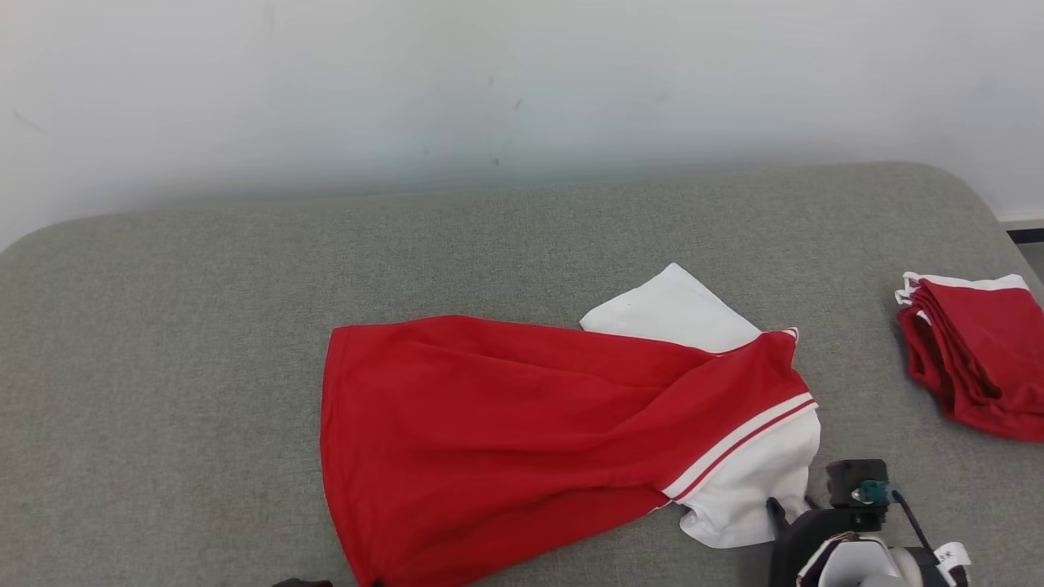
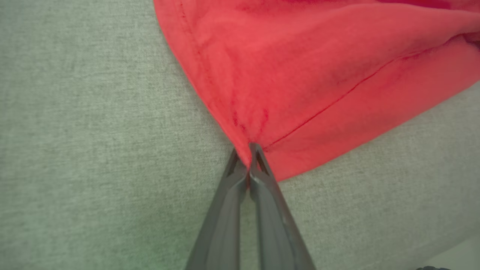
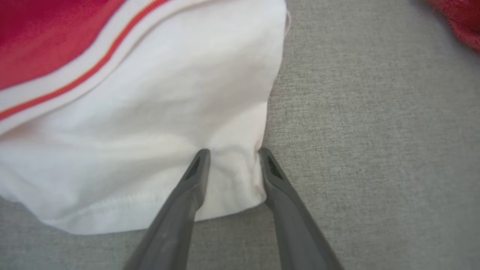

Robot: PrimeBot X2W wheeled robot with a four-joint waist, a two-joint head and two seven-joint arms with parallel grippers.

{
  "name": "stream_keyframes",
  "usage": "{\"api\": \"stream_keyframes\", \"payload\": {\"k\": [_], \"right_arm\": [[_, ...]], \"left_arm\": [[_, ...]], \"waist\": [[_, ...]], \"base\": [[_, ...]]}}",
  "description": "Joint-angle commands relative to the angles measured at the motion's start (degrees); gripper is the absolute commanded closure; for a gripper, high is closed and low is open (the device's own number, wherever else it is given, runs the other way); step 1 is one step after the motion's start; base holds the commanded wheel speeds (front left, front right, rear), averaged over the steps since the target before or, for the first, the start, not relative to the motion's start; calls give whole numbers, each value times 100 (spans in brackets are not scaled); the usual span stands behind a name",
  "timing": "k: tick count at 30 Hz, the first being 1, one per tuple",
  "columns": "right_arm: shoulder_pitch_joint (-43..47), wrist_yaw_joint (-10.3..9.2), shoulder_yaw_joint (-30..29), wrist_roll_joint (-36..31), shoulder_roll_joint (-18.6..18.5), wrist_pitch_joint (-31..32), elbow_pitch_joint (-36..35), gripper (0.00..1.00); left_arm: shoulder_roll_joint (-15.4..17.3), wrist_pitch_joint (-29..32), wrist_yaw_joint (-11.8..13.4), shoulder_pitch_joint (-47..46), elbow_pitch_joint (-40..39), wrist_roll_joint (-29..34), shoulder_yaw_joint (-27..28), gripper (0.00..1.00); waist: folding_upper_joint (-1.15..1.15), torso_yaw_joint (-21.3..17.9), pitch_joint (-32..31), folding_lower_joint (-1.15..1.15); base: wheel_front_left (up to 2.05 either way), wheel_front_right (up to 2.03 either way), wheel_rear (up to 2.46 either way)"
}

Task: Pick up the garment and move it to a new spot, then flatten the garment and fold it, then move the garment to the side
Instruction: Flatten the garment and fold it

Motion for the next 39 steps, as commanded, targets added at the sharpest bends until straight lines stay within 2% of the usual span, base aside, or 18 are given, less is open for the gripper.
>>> {"api": "stream_keyframes", "payload": {"k": [1,6,10,15,18,19,25,30,35,39], "right_arm": [[151,62,123,49,180,104,206,100],[111,43,114,195,15,-52,149,100],[93,41,-12,395,-67,-318,-152,100],[176,41,-199,1036,-41,-444,-923,100],[190,42,-223,1408,-123,-390,-1698,100],[190,42,-223,1408,-123,-390,-1698,100],[125,42,-246,1868,-340,52,-3362,100],[-205,42,-131,2136,-519,571,-4349,100],[-875,42,-69,2385,-604,946,-4785,100],[-1679,42,-46,2354,-692,1110,-4658,100]], "left_arm": [[44,18,63,125,84,-37,19,100],[64,-139,152,109,-7,-89,91,100],[30,-326,145,59,-240,-224,157,100],[-8,-541,115,1,-876,-520,332,100],[-25,-546,79,-60,-1372,-751,435,100],[-25,-546,79,-60,-1372,-751,435,100],[-38,-142,-14,-358,-2283,-1211,526,100],[103,296,-106,-889,-2787,-1599,600,100],[255,769,-156,-1635,-3090,-2074,693,100],[532,1214,-199,-2466,-3032,-2285,730,100]], "waist": [[0,-11,-25,0],[0,-16,-104,0],[0,-7,-183,0],[0,-51,-286,0],[0,-105,-321,0],[0,-105,-321,0],[0,-190,-322,0],[0,-273,-280,0],[0,-344,-152,0],[0,-425,187,0]], "base": [[0,0,0],[0,0,0],[0,0,0],[0,0,0],[0,0,0],[0,0,0],[0,0,0],[0,0,0],[0,0,0],[0,0,0]]}}
